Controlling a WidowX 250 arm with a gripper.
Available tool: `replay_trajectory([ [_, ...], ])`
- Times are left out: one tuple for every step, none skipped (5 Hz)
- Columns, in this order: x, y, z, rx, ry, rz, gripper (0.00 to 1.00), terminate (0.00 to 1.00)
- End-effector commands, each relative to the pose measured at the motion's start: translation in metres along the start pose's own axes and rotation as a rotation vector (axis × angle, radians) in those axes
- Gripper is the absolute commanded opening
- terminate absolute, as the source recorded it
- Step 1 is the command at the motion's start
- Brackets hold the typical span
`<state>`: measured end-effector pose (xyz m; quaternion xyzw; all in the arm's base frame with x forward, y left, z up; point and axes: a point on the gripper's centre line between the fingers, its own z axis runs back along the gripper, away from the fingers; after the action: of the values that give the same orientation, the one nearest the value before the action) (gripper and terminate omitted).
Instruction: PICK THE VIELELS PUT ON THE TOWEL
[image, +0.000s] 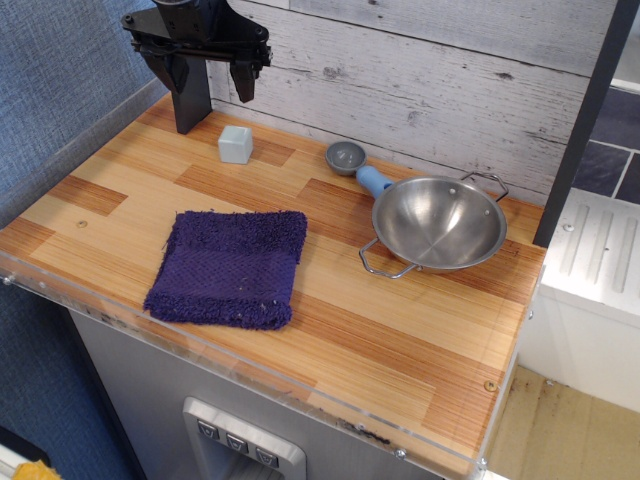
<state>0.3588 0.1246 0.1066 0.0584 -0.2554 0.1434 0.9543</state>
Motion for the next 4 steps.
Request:
replay_trajectory([
  [0.000,0.000,0.000,0.000,0.000,0.000,1.00,0.00],
  [-0.009,-0.015,-0.006,-0.035,0.040,-0.001,1.00,0.00],
  [-0.019,-0.028,-0.010,-0.133,0.048,0.027,1.00,0.00],
  [-0.024,-0.046,-0.006,-0.206,0.007,0.027,1.00,0.00],
])
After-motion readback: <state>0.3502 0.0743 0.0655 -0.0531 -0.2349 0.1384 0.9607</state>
